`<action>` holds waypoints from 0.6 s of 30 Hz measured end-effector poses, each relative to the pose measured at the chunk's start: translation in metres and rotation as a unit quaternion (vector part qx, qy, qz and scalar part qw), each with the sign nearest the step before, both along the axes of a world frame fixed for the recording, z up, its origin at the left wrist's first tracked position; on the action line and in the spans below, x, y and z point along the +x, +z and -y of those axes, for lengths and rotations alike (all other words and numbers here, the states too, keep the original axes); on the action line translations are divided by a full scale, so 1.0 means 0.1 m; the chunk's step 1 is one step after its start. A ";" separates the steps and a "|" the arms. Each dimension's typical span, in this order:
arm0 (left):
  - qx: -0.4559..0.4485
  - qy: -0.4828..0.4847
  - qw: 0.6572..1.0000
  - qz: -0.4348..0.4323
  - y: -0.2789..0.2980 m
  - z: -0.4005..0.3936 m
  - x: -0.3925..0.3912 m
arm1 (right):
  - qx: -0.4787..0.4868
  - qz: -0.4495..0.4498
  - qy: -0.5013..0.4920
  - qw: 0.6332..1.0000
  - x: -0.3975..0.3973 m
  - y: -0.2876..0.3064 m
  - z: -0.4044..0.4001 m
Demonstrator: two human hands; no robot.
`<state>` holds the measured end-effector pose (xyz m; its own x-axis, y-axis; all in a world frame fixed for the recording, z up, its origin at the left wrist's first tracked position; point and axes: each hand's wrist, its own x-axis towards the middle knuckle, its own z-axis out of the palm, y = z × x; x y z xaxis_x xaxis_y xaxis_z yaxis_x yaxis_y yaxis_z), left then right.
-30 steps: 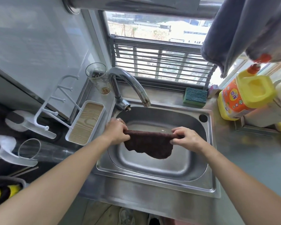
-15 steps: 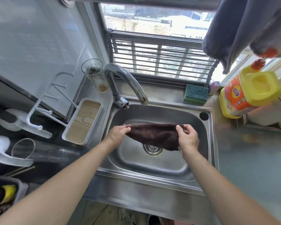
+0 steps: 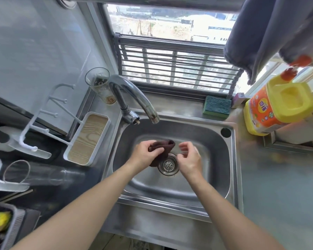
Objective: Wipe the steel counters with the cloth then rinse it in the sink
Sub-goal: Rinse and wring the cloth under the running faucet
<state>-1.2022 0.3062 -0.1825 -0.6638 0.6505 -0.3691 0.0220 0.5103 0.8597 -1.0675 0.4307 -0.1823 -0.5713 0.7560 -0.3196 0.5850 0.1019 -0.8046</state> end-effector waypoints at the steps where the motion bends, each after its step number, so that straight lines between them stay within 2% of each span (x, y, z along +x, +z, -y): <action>1: 0.011 -0.049 0.999 0.004 0.00 0.02 -0.03 | -0.009 -0.003 0.052 0.999 0.04 0.00 -0.09; 3: 0.025 -0.124 0.991 -0.046 0.00 0.03 -0.09 | -0.038 0.015 0.185 0.982 0.09 -0.08 -0.24; 5: 0.026 -0.159 0.980 -0.116 0.05 0.02 -0.12 | 0.019 0.029 0.267 0.963 0.08 -0.12 -0.36; 7: 0.004 -0.160 0.974 -0.163 0.06 0.02 -0.16 | 0.056 0.041 0.247 0.967 0.06 -0.07 -0.45; 9: -0.029 -0.092 0.983 -0.154 0.04 0.04 -0.17 | 0.026 0.012 0.204 0.979 0.06 -0.03 -0.50; 11: -0.022 -0.003 0.996 -0.087 0.01 0.04 -0.14 | -0.094 -0.061 0.139 0.984 0.06 -0.02 -0.49; 13: 0.018 0.060 0.998 0.029 0.03 -0.03 -0.06 | -0.209 -0.115 0.058 0.969 0.04 -0.03 -0.43; 16: 0.025 0.149 0.968 0.200 0.08 -0.22 0.08 | -0.275 -0.115 -0.023 0.954 0.02 0.03 -0.39; 18: 0.021 0.195 0.944 0.267 0.09 -0.30 0.18 | -0.370 -0.086 -0.016 0.925 0.08 0.01 -0.42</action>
<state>-1.1840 0.3366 -0.1739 -0.5824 0.4168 -0.6979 -0.6024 0.3553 0.7148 -1.0597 0.4724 -0.1815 -0.6433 0.3840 -0.6624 0.4341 -0.5297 -0.7287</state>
